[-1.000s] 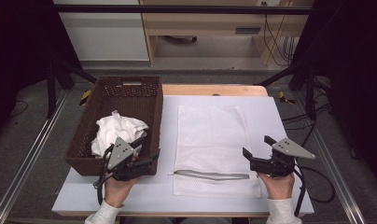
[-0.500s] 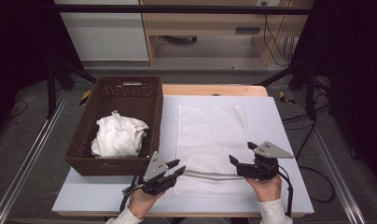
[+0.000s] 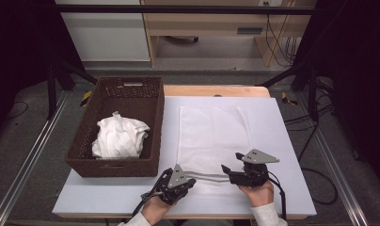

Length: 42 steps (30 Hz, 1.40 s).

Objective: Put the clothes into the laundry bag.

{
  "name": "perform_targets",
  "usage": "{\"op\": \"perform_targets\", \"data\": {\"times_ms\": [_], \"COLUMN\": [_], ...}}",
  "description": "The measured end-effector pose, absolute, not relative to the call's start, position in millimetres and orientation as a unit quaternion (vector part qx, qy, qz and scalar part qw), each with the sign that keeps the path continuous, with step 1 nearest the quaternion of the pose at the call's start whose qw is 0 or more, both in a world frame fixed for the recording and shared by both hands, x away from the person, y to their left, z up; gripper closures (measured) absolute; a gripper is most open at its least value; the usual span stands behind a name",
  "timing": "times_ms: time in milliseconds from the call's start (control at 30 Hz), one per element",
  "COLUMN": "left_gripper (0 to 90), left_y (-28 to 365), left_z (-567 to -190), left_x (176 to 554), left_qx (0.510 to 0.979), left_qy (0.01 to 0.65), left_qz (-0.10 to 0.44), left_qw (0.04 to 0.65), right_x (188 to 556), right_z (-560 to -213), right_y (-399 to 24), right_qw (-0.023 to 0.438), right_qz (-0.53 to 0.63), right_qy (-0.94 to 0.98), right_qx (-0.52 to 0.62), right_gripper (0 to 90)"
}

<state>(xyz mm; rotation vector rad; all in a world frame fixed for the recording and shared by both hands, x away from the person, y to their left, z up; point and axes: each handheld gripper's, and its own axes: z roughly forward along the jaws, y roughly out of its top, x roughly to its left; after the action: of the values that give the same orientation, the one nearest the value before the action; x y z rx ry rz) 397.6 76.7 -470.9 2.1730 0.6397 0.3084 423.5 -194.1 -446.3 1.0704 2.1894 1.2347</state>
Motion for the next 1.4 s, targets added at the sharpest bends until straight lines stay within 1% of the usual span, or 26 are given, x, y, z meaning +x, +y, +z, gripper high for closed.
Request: {"op": "perform_targets", "data": {"times_ms": [67, 167, 233, 267, 333, 367, 500, 700, 733, 767, 800, 867, 900, 933, 1033, 1100, 1133, 1167, 1200, 1233, 1267, 1300, 1400], "left_gripper": [89.0, 89.0, 89.0, 89.0, 89.0, 89.0, 89.0, 88.9, 89.0, 88.9, 88.9, 88.5, 87.6, 86.3, 80.9, 79.6, 73.1, 73.1, 64.6, 64.6, 57.5, 53.6, 53.6], "left_y": [73, 71, 69, 69, 68, 68, 68, 68, 68, 67, 67, 66, 66, 65, 64, 62, 61, 59, 56, 52, 47, 38, 30], "left_z": [-477, -481, -483, -484, -484, -484, -484, -484, -484, -483, -483, -483, -483, -480, -474, -466, -461, -458, -456, -455, -455, -457, -462], "left_x": [397, 397, 397, 396, 394, 394, 394, 395, 395, 394, 394, 396, 396, 398, 402, 408, 412, 416, 422, 427, 432, 440, 446], "left_qx": [0.871, 0.875, 0.877, 0.878, 0.88, 0.88, 0.88, 0.879, 0.879, 0.88, 0.88, 0.881, 0.881, 0.882, 0.882, 0.878, 0.874, 0.87, 0.867, 0.868, 0.871, 0.874, 0.874], "left_qy": [0.251, 0.249, 0.248, 0.245, 0.241, 0.241, 0.242, 0.243, 0.243, 0.243, 0.243, 0.242, 0.242, 0.242, 0.234, 0.231, 0.234, 0.237, 0.238, 0.241, 0.24, 0.238, 0.235], "left_qz": [0.118, 0.117, 0.114, 0.116, 0.122, 0.122, 0.122, 0.121, 0.121, 0.123, 0.123, 0.12, 0.12, 0.121, 0.131, 0.146, 0.15, 0.156, 0.161, 0.164, 0.167, 0.175, 0.173], "left_qw": [0.406, 0.398, 0.395, 0.395, 0.391, 0.391, 0.391, 0.391, 0.391, 0.39, 0.39, 0.389, 0.389, 0.386, 0.388, 0.392, 0.398, 0.404, 0.406, 0.402, 0.393, 0.385, 0.389], "right_x": [424, 425, 426, 426, 427, 427, 427, 432, 432, 433, 433, 436, 436, 438, 439, 440, 440, 440, 440, 440, 439, 439, 438], "right_z": [-454, -460, -466, -466, -472, -472, -477, -483, -483, -483, -483, -482, -482, -481, -481, -481, -480, -480, -478, -478, -475, -474, -469], "right_y": [-187, -182, -177, -177, -174, -174, -170, -169, -169, -169, -169, -171, -171, -172, -173, -173, -173, -173, -173, -173, -174, -174, -176], "right_qw": [0.195, 0.185, 0.18, 0.18, 0.17, 0.17, 0.159, 0.162, 0.162, 0.164, 0.164, 0.161, 0.161, 0.157, 0.152, 0.15, 0.154, 0.154, 0.156, 0.156, 0.16, 0.163, 0.168], "right_qz": [0.432, 0.423, 0.407, 0.407, 0.393, 0.393, 0.378, 0.367, 0.367, 0.366, 0.366, 0.364, 0.364, 0.363, 0.365, 0.365, 0.363, 0.363, 0.365, 0.365, 0.372, 0.376, 0.388], "right_qy": [0.795, 0.805, 0.818, 0.818, 0.831, 0.831, 0.842, 0.847, 0.847, 0.845, 0.845, 0.843, 0.843, 0.842, 0.842, 0.841, 0.842, 0.842, 0.841, 0.841, 0.838, 0.836, 0.831], "right_qx": [0.377, 0.372, 0.365, 0.365, 0.357, 0.357, 0.351, 0.349, 0.349, 0.353, 0.353, 0.361, 0.361, 0.366, 0.368, 0.369, 0.37, 0.37, 0.366, 0.366, 0.365, 0.364, 0.36], "right_gripper": [34.2, 36.6, 42.6, 42.6, 49.0, 49.0, 56.9, 71.5, 71.5, 76.5, 76.5, 83.2, 83.2, 86.6, 88.1, 88.4, 88.6, 88.6, 88.6, 88.6, 88.7, 88.7, 88.7]}}
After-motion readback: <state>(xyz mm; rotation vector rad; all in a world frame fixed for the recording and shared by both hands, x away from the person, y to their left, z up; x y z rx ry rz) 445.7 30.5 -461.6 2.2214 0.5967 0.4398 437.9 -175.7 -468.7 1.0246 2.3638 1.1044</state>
